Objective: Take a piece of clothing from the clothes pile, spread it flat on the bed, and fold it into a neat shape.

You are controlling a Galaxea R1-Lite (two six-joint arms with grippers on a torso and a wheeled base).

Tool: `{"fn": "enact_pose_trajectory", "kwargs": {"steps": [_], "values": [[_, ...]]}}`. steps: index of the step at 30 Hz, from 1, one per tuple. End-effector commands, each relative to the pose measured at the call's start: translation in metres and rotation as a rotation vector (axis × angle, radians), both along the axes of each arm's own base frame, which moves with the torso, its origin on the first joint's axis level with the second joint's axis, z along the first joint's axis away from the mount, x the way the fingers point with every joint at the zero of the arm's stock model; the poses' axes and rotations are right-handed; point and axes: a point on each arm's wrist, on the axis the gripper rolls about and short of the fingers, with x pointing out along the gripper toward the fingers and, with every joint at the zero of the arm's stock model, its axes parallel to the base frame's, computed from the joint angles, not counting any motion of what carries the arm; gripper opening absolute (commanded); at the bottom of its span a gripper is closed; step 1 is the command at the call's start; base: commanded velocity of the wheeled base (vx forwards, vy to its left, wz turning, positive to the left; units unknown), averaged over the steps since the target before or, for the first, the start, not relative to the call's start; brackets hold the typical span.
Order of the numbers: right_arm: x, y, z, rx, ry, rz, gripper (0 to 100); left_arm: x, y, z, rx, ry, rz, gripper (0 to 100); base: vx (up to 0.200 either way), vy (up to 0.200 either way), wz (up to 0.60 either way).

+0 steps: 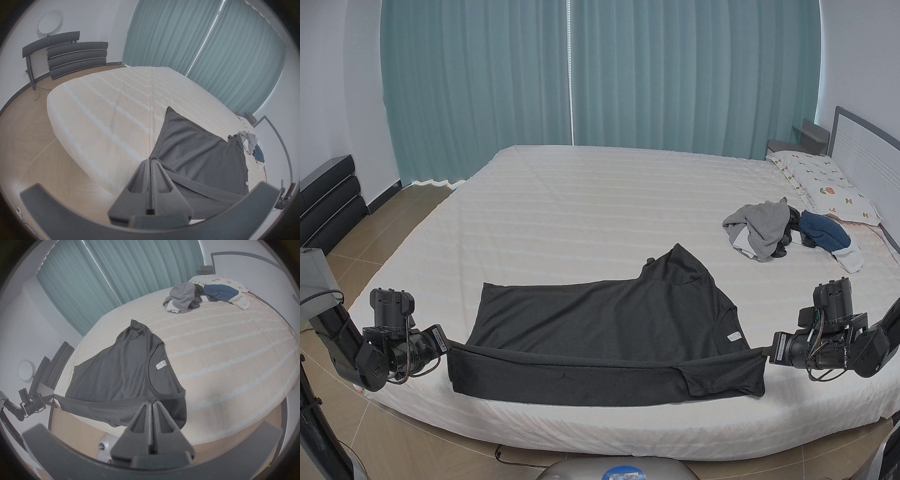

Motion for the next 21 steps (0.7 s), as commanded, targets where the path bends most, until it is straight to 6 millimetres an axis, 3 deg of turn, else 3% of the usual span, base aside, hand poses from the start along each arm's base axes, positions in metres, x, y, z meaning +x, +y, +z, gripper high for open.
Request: {"fn": "enact_pose_trajectory", "kwargs": {"steps": [1,10,21], "values": [[-0.006,-0.005,0.007,0.005,-0.019,-0.016,0,-0.005,-0.003,0.010,0.002,-0.022,-0.008,0,0.000,0.000,0.00],[-0.042,-0.011,0.014,0.010,-0.026,-0.009,0,-0.024,-0.014,0.037,0.004,-0.025,-0.054,0,0.000,0.000,0.00],[-0.079,-0.015,0.004,-0.003,0.027,0.006,0,-0.045,-0.012,0.028,0.037,0.075,-0.052,0,0.000,0.000,0.00]]}}
